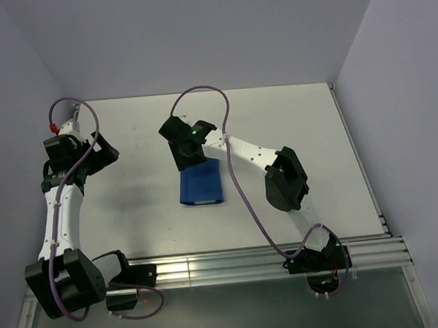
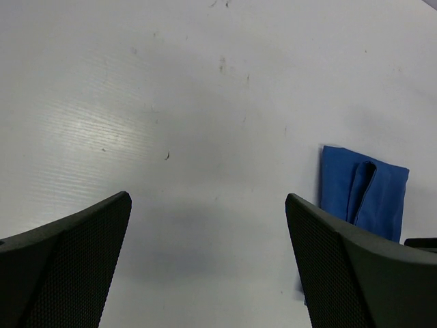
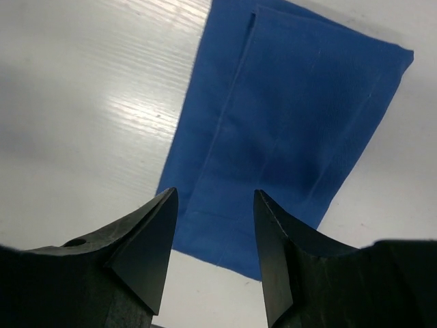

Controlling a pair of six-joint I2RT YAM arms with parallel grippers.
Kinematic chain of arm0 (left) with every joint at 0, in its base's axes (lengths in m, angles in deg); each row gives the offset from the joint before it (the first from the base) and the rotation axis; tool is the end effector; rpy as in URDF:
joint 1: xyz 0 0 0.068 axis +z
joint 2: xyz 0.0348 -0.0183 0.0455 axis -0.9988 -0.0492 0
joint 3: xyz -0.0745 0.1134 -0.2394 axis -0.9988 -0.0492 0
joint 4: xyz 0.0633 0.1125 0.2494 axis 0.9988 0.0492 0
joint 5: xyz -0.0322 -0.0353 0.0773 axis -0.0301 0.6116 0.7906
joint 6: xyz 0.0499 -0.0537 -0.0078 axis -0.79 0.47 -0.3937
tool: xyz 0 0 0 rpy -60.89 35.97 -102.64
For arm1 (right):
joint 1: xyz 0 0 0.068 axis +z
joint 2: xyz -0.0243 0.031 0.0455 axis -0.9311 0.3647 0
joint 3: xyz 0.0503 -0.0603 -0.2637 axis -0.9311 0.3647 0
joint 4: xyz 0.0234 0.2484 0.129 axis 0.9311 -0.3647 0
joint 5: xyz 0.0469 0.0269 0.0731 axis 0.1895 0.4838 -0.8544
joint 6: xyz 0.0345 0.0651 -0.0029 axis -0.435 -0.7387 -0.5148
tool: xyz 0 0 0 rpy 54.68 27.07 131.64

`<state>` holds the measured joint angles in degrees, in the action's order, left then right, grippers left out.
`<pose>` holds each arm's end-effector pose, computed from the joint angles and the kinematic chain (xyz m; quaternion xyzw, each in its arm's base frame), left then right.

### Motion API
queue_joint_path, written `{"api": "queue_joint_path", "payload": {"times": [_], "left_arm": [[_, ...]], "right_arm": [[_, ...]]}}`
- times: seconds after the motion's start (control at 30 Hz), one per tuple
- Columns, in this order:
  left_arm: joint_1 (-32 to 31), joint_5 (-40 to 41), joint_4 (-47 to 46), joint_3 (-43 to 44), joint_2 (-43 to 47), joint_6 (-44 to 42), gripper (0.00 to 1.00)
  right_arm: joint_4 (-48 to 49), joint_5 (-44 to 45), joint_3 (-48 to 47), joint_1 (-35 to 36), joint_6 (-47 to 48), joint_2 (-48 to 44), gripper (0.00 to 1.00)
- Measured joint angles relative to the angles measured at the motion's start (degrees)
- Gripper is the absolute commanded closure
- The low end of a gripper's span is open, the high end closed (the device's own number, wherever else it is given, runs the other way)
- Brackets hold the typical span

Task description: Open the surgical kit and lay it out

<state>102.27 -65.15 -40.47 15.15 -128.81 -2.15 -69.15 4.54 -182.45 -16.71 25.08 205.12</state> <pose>0.2820 0.0593 0.2773 -0.1888 0.8626 -0.1266 0.4519 0.3209 0.3879 0.2460 -0.1711 0.9465 0.0832 0.2605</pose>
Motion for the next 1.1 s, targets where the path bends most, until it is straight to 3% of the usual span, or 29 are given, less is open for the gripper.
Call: {"api": "queue_joint_path", "payload": {"times": [0.47, 0.83, 0.97, 1.1], "left_arm": [[1.7, -1.7, 0.7, 0.0, -0.1, 0.5, 0.01], [1.8, -3.0, 0.4, -0.4, -0.3, 0.8, 0.01], [1.8, -3.0, 0.3, -0.4, -0.4, 0.9, 0.01], [1.9, -3.0, 0.3, -0.4, -0.5, 0.9, 0.01]], "right_arm": [[-1.9, 4.0, -2.0, 0.1, -1.0, 8.5, 0.46], [-2.3, 3.7, -3.8, 0.1, -1.5, 8.5, 0.34], [-2.3, 3.8, -3.8, 0.2, -1.5, 8.7, 0.35], [-2.3, 3.8, -3.8, 0.3, -1.4, 9.8, 0.43]]}}
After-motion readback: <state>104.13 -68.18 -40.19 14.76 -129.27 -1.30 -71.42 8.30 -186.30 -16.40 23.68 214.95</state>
